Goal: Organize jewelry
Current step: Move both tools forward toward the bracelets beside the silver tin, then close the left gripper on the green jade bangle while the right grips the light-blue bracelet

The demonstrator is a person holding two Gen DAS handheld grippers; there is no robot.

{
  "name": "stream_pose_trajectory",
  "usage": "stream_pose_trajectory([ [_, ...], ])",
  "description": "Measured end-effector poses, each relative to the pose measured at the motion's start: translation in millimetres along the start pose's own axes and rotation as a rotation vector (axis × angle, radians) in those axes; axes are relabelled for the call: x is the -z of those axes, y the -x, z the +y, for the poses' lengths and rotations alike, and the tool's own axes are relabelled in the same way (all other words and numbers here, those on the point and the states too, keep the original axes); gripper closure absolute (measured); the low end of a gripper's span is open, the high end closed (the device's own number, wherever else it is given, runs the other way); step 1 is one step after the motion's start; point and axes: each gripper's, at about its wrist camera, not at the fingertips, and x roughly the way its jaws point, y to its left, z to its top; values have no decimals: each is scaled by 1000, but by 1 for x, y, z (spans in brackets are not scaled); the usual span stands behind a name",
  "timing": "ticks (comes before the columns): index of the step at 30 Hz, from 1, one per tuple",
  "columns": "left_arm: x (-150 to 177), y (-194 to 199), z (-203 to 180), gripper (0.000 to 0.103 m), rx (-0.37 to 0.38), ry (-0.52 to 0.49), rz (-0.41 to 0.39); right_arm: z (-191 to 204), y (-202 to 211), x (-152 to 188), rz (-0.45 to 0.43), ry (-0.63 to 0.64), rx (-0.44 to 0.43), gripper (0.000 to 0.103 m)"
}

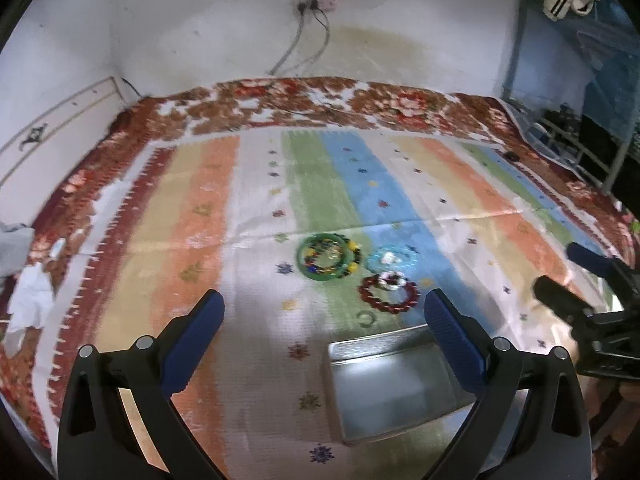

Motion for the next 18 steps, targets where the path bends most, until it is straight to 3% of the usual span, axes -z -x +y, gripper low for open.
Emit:
stream_pose_trajectory([
  [3,-2,-8,-2,6,-5,-11,16,5,-6,-4,3,20,4,5],
  [10,-12,-18,-2,6,-81,-38,-45,3,-19,-16,-5,11,32,5],
  [12,-16,-24,-4,6,-117,-68,-28,-2,-25,-19,19,-26,17,5],
  [15,-22,-36,-5,6,-96,-62,53,-13,-34,-22,51,-89,-15,5],
  [18,-25,-44,-3,6,-85,-42,76,-21,-42,-26,71,-128,1,5],
])
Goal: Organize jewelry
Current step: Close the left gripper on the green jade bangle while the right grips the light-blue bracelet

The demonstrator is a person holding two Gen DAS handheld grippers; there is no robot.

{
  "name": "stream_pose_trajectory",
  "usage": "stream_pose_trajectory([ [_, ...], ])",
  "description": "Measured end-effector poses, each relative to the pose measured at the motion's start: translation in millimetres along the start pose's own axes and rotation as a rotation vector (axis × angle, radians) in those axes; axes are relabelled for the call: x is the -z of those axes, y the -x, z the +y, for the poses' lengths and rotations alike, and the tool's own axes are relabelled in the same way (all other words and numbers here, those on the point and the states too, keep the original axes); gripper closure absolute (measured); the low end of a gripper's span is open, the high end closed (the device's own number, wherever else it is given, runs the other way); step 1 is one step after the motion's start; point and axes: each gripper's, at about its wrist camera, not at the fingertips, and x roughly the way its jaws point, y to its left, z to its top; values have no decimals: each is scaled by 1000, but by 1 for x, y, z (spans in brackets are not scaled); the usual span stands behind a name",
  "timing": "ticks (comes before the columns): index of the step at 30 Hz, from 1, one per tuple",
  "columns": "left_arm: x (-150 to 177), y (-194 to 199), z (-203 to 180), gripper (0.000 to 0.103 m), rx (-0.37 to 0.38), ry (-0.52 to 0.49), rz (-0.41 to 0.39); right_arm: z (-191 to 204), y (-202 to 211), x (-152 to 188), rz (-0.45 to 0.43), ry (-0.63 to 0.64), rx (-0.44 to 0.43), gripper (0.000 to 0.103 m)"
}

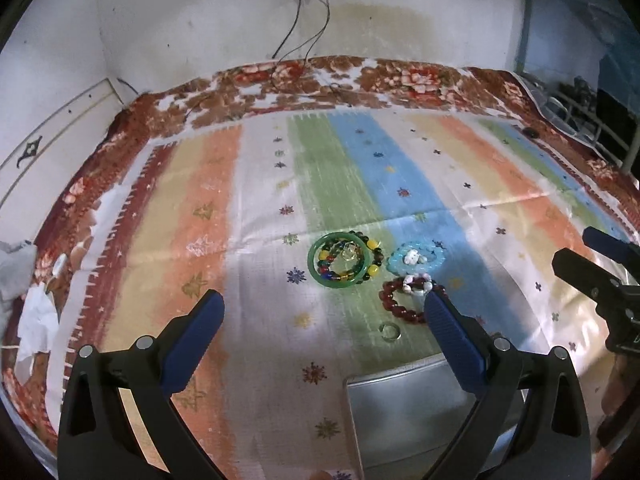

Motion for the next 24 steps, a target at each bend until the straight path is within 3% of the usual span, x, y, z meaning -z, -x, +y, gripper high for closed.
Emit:
stream_pose_trajectory([
  [3,-5,-6,1,6,-4,18,7,-3,-8,-7,18,-4,48,5],
  [9,-15,-25,3,6,-8,57,57,-2,-28,-17,68,16,58,5],
  [14,-20,-36,10,6,6,90,90,-12,-47,-17,161,-50,-40,5],
  [19,-26,-53,18,6,11,126,130,-16,-69,-15,259,-92,-84,5],
  [24,-27,-69,23,6,31,141,182,-16,-86,-16,299,-89,-41,5],
])
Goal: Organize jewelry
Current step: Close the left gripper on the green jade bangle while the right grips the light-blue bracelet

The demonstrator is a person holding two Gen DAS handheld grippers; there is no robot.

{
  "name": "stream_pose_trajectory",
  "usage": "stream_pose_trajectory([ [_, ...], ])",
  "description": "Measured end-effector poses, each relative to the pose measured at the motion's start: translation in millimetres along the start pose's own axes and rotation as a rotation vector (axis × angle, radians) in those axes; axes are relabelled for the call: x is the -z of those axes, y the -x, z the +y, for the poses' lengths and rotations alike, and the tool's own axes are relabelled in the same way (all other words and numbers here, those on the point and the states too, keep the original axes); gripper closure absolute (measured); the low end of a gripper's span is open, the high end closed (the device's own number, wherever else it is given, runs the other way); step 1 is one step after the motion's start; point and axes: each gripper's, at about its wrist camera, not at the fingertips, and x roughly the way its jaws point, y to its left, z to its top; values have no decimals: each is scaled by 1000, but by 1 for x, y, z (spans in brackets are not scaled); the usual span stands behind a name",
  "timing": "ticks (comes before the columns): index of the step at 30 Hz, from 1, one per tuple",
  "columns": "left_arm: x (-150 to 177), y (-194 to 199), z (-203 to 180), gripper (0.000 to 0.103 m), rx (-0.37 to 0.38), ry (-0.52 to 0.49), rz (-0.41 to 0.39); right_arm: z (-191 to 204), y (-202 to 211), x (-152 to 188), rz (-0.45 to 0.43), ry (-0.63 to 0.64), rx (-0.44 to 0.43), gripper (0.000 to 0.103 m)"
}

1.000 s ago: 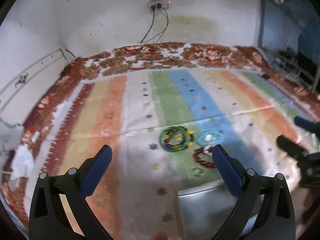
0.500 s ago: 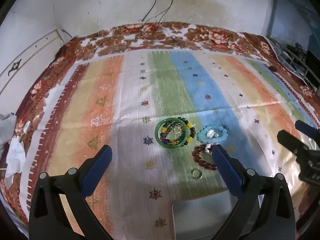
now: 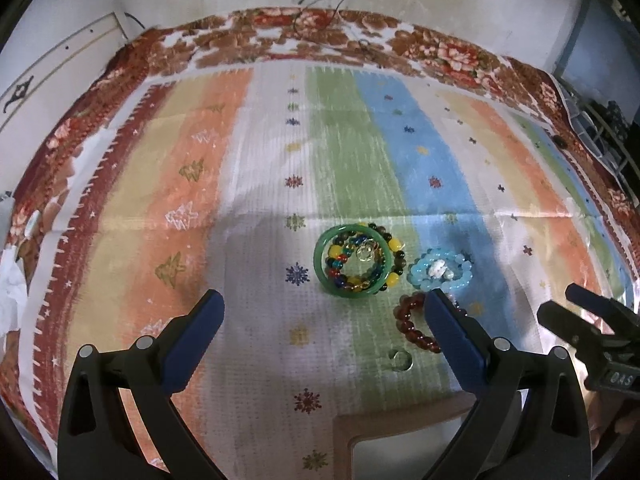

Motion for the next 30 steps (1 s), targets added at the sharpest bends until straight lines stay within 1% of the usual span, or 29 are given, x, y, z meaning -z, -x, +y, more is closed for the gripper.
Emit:
stream_pose_trajectory([
  [5,-4,-6,2,6,7,-2,9,-2,-10,-8,28,2,40,5],
  [9,-8,-16,1,7,33,-5,32,-3,-24,-13,75,-14,29,5],
  [11,-10,-25,1,14,35,-2,56,-5,-31,-16,98,-31,23,5],
  [12,-11,-29,2,16,31,-3,67,-6,-34,-18,103,-37,21,5],
  [14,-13,-38,3,25,23,-3,89,-8,-40,-21,111,-46,25,5],
  [17,-15,-52,9,33,18,13,123,-9,-48,-25,123,-53,27,5],
  [18,-16,-56,11,35,14,20,132,-9,-51,-26,129,-55,25,7],
  [20,-18,-62,15,42,15,30,145,-10,-58,-27,148,-63,19,15],
  [24,-21,-75,20,48,15,48,169,-13,-70,-30,175,-88,11,16],
  [25,-22,-79,20,51,16,51,176,-14,-72,-31,179,-92,11,18],
  [26,-22,-81,20,53,17,52,181,-15,-75,-32,186,-100,8,23],
  [28,-24,-88,20,54,16,51,193,-19,-82,-34,204,-121,0,27],
  [30,-25,-94,19,55,12,49,202,-21,-87,-35,217,-138,-6,29],
])
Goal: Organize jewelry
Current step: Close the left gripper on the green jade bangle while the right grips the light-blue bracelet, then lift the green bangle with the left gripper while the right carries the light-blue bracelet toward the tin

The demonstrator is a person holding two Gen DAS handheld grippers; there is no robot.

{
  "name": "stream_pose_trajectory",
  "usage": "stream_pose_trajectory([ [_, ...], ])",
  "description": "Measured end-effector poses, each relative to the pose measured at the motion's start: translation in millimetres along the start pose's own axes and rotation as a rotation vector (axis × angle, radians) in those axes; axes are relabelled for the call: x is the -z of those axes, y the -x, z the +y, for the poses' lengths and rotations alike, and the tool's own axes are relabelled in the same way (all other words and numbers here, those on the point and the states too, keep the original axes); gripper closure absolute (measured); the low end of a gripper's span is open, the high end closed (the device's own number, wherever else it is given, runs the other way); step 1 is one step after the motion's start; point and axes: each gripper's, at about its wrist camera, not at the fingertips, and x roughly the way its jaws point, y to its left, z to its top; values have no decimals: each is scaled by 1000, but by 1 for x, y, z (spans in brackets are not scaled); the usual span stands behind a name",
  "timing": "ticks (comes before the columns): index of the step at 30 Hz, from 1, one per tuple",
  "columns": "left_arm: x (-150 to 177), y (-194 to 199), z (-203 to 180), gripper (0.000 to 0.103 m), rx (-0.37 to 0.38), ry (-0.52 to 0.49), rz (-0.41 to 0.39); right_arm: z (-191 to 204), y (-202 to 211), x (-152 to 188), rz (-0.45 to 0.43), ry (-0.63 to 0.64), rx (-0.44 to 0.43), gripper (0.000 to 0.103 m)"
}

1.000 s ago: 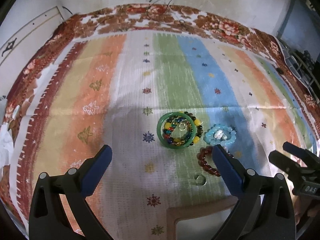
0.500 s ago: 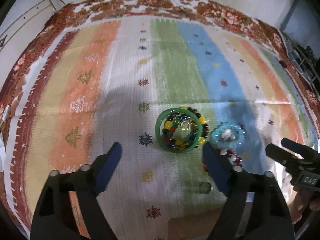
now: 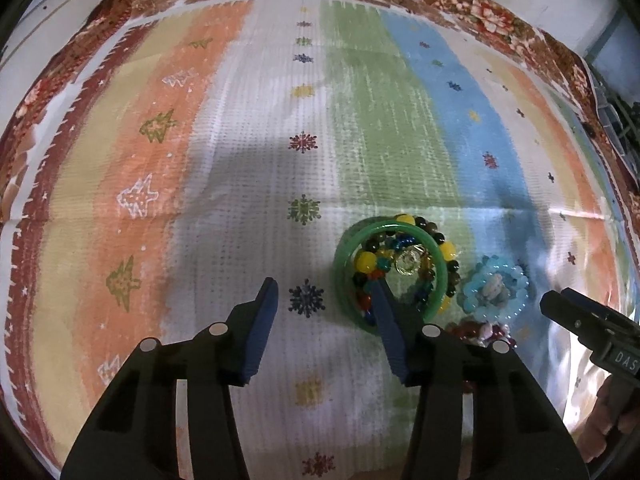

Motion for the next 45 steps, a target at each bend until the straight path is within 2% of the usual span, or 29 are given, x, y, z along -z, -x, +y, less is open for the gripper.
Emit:
stream_pose_trajectory([
  [8,-7,-15,1,61,-20,-8,24,-7,-19,-7,35,-38,13,41],
  [14,-12,-23,0,63,-34,-21,26,-8,-27,-14,37,-47,27,41],
  [18,-14,-28,-8,65,-62,-68,29,-3,-31,-16,38,-21,60,42],
  [21,-16,-31,-12,67,-80,-97,32,-4,-35,-19,43,-32,46,43],
  [25,-15,-34,-13,69,-89,-119,31,-1,-37,-19,38,-4,69,51],
  [27,-15,-33,-15,78,-89,-138,30,1,-38,-18,31,13,79,62],
  [28,-14,-33,-17,88,-89,-148,32,0,-38,-18,27,9,81,70],
  [29,-13,-33,-19,96,-91,-159,37,-1,-38,-18,25,1,73,83],
  [31,-12,-32,-21,96,-87,-169,40,-4,-39,-18,32,-16,44,90],
  [37,-17,-20,-11,96,-23,-118,37,-2,-29,-17,37,-11,-11,90],
  [45,-23,12,-13,95,37,-109,-27,28,2,-14,-40,117,18,90],
])
